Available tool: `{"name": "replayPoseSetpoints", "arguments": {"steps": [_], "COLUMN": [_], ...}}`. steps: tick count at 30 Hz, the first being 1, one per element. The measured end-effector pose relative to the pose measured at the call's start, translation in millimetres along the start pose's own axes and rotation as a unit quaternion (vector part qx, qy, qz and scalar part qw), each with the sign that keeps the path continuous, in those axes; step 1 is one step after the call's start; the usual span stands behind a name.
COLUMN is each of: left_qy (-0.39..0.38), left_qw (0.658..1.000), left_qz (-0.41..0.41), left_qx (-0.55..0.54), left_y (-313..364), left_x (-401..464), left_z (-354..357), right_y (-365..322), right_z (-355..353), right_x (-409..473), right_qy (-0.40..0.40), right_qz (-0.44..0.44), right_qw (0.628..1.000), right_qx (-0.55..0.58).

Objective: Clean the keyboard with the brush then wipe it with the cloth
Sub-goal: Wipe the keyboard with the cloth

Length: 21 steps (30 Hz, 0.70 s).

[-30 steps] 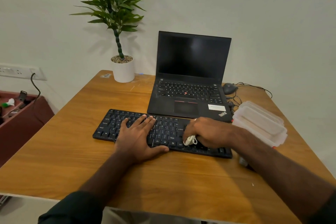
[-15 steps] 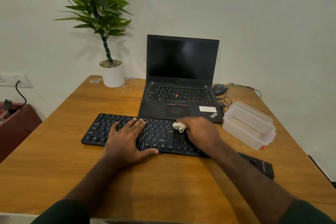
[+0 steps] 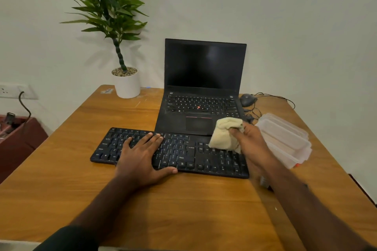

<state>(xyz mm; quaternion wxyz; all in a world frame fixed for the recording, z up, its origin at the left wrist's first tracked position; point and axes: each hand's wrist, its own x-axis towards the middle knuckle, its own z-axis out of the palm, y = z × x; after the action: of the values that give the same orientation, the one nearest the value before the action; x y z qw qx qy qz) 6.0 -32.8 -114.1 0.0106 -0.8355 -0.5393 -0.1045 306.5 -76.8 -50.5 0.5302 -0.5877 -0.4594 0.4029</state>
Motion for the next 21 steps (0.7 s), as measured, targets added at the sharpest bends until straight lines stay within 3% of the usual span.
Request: {"name": "replayPoseSetpoints", "arguments": {"steps": [3, 6, 9, 11, 21], "left_qy": [-0.036, -0.067, -0.099, -0.108, -0.096], "left_qw": [0.999, 0.997, 0.993, 0.992, 0.995], "left_qz": [-0.004, 0.024, 0.053, 0.053, 0.034], "left_qx": [0.023, 0.037, 0.043, 0.042, 0.018], "left_y": [4.9, 21.0, 35.7, 36.9, 33.6], "left_x": [2.7, 12.5, 24.8, 30.5, 32.6], "left_z": [-5.2, -10.4, -12.0, -10.5, -4.2], "right_y": [4.6, 10.7, 12.8, 11.1, -9.4], "right_z": [-10.4, -15.6, -11.3, -8.1, -0.2], "right_x": [17.7, 26.5, 30.9, 32.4, 27.2], "right_qy": [0.085, 0.011, -0.113, -0.158, -0.245], "right_qz": [-0.151, -0.268, -0.253, -0.233, -0.27], "right_qw": [0.973, 0.905, 0.808, 0.759, 0.646], "right_qx": [-0.15, -0.332, -0.519, -0.586, -0.671]}}
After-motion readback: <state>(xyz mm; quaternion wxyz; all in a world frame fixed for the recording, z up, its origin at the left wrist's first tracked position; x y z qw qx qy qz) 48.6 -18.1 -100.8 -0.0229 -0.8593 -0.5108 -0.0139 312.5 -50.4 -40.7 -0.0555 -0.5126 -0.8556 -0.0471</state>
